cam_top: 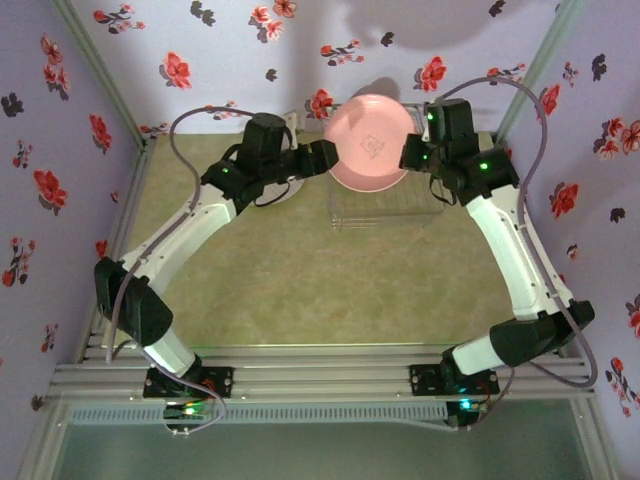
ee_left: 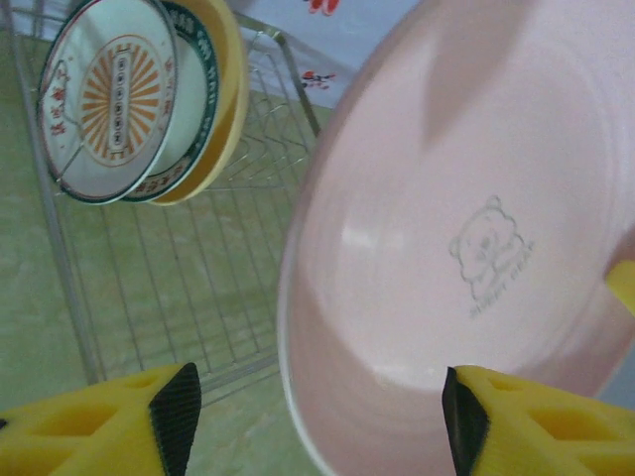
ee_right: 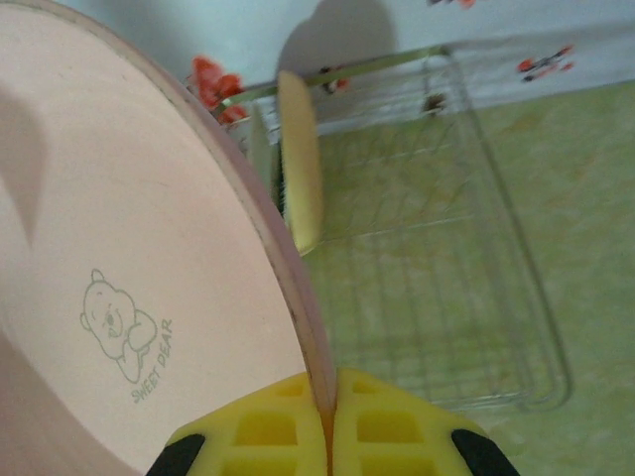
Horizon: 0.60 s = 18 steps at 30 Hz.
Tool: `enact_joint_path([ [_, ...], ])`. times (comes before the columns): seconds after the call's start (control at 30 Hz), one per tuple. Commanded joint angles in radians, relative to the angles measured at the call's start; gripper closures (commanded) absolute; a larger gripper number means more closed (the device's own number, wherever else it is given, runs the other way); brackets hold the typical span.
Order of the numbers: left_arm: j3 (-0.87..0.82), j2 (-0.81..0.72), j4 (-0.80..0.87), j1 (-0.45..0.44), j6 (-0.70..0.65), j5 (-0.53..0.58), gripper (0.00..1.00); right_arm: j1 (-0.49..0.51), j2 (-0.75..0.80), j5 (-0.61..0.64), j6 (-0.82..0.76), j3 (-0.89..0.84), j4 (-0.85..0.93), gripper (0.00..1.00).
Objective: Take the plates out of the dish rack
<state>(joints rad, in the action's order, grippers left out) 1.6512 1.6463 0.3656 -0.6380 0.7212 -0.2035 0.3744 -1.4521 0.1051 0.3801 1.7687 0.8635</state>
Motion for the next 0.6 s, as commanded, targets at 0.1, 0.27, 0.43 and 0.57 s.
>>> enact_joint_path([
  [0.1,0.061,0.024,0.137,-0.005,-0.055,0.097,0.48,-0.005,0.019,-0.168,0.068,-0.009,-0.016,1.00],
  [0.27,0.055,0.017,0.159,-0.005,-0.045,0.128,0.79,-0.005,0.004,-0.199,0.069,-0.007,-0.017,1.00],
  [0.43,0.039,-0.001,0.177,-0.005,-0.037,0.143,1.00,-0.005,-0.004,-0.230,0.057,-0.017,-0.029,1.00],
  [0.57,0.021,-0.026,0.192,-0.003,-0.033,0.147,1.00,-0.005,-0.008,-0.282,0.033,-0.018,-0.031,0.73],
])
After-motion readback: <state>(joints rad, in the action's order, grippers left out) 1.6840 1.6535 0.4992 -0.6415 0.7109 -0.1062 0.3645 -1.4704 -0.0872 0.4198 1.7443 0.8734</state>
